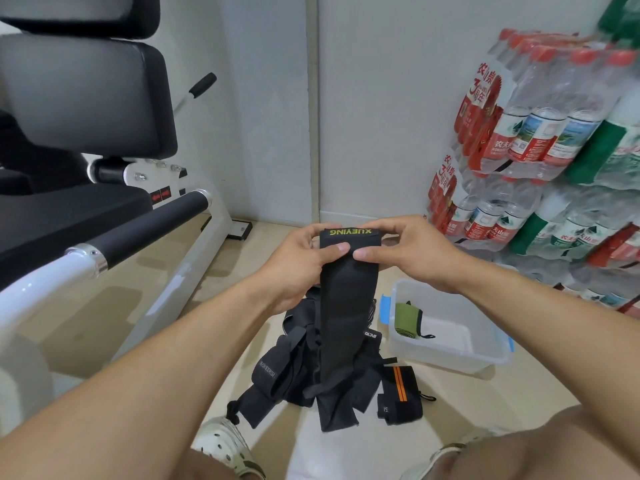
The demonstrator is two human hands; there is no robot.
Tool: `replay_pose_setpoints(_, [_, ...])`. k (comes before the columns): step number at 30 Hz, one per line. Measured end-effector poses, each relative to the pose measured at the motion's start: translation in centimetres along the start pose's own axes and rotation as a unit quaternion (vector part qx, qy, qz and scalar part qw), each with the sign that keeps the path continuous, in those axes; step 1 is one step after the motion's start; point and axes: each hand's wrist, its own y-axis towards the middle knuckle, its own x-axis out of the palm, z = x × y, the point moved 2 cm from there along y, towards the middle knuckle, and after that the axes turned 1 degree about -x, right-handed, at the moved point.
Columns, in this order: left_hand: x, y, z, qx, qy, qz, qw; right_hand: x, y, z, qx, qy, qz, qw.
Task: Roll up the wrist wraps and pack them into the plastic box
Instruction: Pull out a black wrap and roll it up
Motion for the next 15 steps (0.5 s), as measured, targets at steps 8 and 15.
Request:
replay_pose_setpoints(8, [0.72, -0.01, 0.08, -0.022, -0.005, -0.008, 1.0, 0.34, -0.09, 0.0, -0.034, -0.054, 0.095, 0.993])
replay_pose_setpoints(15, [0.71, -0.38, 0.19, -0.049, 0.007, -0.016, 0.999, 0.8, 0.06, -0.72, -0.09, -0.062, 0.119, 0.987])
